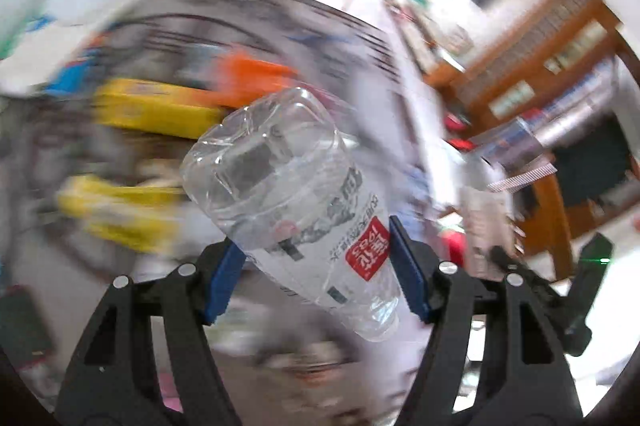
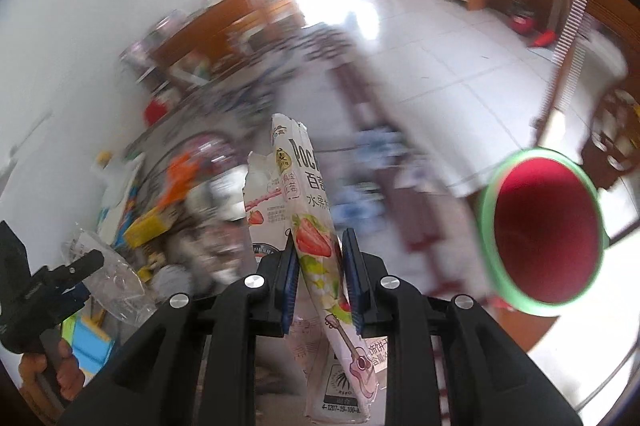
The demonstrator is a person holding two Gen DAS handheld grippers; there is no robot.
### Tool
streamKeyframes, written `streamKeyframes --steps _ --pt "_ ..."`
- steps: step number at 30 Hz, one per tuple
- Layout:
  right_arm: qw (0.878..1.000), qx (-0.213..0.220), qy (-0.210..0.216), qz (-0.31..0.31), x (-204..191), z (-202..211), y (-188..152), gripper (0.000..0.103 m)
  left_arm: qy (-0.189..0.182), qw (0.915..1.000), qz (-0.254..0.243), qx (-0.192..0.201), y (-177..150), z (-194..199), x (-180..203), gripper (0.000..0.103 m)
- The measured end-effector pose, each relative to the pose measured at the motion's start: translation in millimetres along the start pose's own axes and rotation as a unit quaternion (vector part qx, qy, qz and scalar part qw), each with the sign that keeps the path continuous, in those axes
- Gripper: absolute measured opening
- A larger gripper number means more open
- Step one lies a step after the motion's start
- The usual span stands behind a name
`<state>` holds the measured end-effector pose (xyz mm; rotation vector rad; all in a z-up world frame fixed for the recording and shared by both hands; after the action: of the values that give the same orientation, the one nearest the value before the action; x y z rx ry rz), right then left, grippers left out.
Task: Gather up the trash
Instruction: 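Carry the strawberry wrapper to the red bin and open the right tool, then drop the water bottle into the red bin with the left tool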
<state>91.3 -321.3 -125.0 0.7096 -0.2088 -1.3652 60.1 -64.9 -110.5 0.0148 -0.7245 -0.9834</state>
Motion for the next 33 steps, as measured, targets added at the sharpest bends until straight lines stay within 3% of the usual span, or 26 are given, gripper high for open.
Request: streamKeyframes --steps 6,11,14,16,18,24,33 --pt "0.994 0.003 -0.068 -0.089 118 29 -24 0.02 -0.072 0.9902 -0.08 -0.09 -48 -84 126 0.066" --pt "0.983 0.009 -0.117 -0.139 197 47 -39 0.021 -0.09 0.9747 -0.144 -0.145 -99 -150 209 0.066" --pt "0.978 0.013 -0.117 -0.172 227 50 -45 0.025 -0.093 0.9612 -0.189 -0.178 -131 -181 244 0.066" --pt "0.976 0.017 -0.116 -0.185 240 52 -46 0.036 -0.083 0.9548 -0.215 -0.187 -145 -197 256 0.067" --pt "0.974 0.024 -0.125 -0.187 246 56 -45 0.055 -0.079 0.9512 -0.225 -0.195 -153 -207 262 0.077" --pt "0.975 0.031 -0.128 -0.181 251 64 -44 0.056 -0.078 0.9544 -0.216 -0.191 -150 -203 262 0.081" --pt "0.985 0.033 -0.091 -0.14 209 54 -24 0.06 -0.076 0.9724 -0.175 -0.134 -115 -144 222 0.084"
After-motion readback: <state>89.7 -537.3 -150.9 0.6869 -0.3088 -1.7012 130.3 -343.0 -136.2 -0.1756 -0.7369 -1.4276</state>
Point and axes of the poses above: each gripper's, at about its wrist camera, not at the fingertips, and z roughly against the way its jaws point, x to its right, y to its top, the point moved 7 cm from there along -z, roughly the way its jaws point, and after that the axes turned 12 degrees about z, right-handed, at the moved point
